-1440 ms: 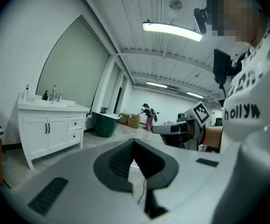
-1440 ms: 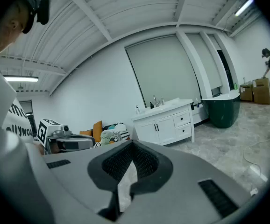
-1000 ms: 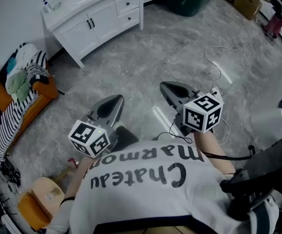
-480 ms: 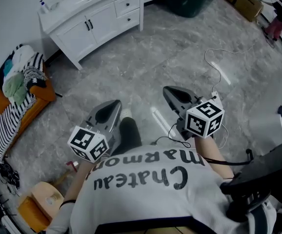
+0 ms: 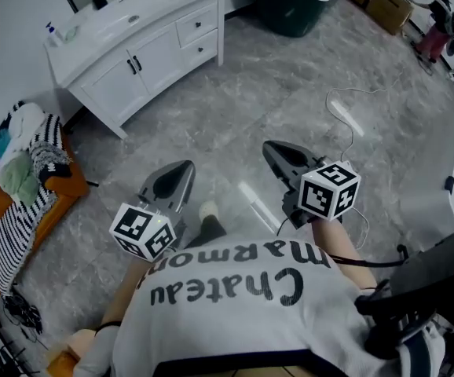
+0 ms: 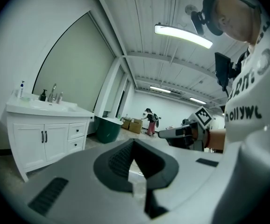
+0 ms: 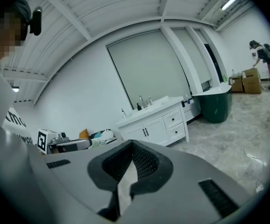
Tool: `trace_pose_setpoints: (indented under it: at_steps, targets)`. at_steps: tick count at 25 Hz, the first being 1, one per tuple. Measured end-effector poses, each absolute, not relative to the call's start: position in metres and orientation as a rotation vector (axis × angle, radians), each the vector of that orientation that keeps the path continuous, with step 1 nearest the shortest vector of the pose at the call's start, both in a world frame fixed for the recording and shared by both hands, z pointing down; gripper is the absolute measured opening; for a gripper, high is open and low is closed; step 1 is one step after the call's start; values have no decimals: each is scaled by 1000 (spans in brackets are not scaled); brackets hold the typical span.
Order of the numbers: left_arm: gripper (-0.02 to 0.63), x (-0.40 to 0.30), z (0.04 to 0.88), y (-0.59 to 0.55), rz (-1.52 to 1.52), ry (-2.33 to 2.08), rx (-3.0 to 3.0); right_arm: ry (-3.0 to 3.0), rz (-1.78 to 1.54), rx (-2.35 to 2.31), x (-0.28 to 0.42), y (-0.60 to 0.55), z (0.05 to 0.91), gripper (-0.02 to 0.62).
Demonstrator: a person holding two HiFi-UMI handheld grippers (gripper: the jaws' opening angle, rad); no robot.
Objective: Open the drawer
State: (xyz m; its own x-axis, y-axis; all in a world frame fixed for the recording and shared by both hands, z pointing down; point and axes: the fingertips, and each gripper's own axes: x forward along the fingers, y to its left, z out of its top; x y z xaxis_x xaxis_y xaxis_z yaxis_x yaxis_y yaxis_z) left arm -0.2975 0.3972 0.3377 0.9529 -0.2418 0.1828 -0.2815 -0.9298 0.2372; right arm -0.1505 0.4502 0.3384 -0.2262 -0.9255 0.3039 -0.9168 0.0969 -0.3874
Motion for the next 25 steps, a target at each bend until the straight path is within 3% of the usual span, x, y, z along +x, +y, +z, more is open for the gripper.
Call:
trace_pose_setpoints:
  at_steps: [11, 25]
  targets:
    - [2, -280, 321, 251, 239, -321, 2916, 2309, -713, -1991, -144, 311, 321, 8]
    - [2, -247, 335, 178, 238, -347, 2865, 2285, -807, -1958, -106, 227, 341, 8]
